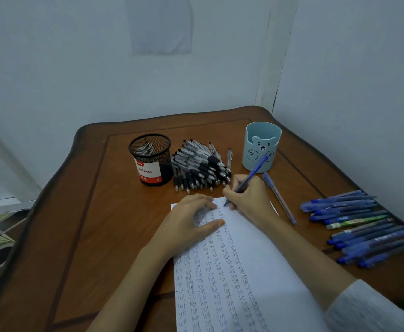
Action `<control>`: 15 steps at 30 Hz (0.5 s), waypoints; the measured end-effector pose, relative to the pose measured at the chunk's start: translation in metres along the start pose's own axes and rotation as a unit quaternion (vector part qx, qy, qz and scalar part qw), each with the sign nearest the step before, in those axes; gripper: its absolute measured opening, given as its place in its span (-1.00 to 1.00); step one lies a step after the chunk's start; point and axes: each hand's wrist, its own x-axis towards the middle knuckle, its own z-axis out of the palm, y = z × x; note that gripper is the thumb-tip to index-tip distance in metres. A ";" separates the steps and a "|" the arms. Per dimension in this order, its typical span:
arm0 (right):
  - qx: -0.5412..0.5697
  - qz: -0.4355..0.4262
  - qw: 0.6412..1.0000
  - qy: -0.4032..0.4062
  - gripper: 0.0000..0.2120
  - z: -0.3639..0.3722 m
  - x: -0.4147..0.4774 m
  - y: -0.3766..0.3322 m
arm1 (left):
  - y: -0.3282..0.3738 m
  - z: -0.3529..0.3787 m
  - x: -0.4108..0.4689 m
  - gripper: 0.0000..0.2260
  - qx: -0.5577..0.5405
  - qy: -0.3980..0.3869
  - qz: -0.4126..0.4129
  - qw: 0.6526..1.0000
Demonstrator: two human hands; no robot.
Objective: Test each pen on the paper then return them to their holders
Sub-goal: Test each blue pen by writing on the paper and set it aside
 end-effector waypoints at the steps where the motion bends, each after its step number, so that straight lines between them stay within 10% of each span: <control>1: 0.001 -0.001 1.000 -0.002 -0.66 0.000 0.000 0.000 | 0.000 0.000 0.000 -0.58 0.002 0.000 0.000 1.000; 15: 0.001 0.000 1.000 -0.004 -0.68 0.000 0.000 -0.001 | 0.002 -0.001 -0.001 -0.57 0.009 -0.006 -0.007 1.000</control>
